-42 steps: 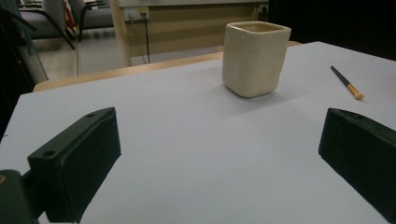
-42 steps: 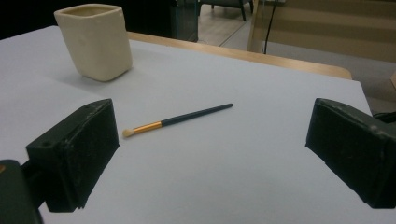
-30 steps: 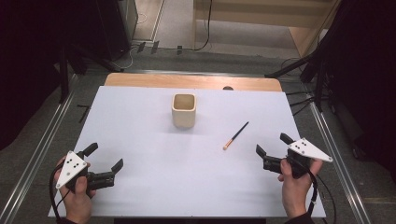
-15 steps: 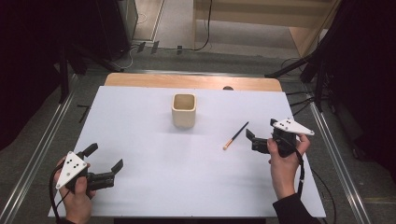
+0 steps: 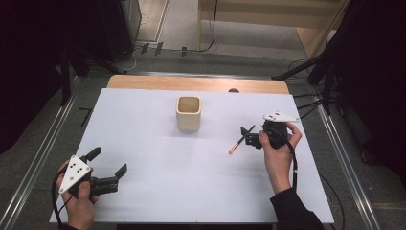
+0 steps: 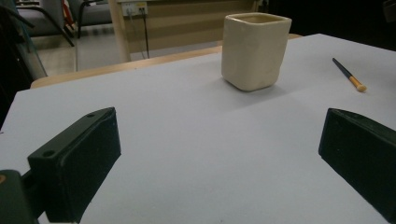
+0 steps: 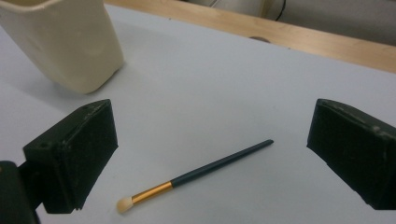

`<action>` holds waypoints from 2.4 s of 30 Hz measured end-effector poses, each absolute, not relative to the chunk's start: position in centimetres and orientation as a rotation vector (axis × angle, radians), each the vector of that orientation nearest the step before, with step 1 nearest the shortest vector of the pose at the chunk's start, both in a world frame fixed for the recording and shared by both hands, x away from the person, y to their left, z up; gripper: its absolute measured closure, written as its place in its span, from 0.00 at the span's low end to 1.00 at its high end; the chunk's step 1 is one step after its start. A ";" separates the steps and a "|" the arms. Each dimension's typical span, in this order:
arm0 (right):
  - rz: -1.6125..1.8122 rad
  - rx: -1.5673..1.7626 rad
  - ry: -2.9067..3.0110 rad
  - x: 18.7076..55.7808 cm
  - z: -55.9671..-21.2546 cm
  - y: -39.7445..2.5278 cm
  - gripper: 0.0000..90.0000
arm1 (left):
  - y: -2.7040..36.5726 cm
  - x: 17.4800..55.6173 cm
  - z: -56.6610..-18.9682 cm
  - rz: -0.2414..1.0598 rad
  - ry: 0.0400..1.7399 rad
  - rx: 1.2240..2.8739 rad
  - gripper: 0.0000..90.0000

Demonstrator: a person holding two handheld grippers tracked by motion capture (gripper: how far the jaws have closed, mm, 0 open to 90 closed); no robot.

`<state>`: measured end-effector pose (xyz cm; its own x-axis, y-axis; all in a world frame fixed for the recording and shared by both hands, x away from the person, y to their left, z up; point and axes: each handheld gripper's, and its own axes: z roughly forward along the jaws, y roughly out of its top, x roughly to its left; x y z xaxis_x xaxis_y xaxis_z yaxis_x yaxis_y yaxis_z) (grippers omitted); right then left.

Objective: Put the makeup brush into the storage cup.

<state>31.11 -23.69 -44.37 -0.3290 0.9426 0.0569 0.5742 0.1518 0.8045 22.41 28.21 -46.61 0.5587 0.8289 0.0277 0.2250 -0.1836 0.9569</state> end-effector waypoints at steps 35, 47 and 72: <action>0.471 1.908 2.256 36.8 -49.0 -20.2 0.18 | 28.4 22.5 -46.7 0.682 0.892 1.716 0.00; 0.376 1.923 2.224 36.3 -48.5 -20.6 0.85 | 28.3 22.5 -46.8 0.676 0.897 1.718 0.00; 0.639 1.676 2.132 33.3 -47.2 -22.0 0.94 | 25.3 24.1 -45.8 0.628 0.828 1.790 0.00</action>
<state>33.32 -22.00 -47.18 -0.2366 0.9716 0.0008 0.8120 0.1973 0.5493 24.09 25.27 -45.78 0.6273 0.7779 0.0369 0.2452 -0.2423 0.9387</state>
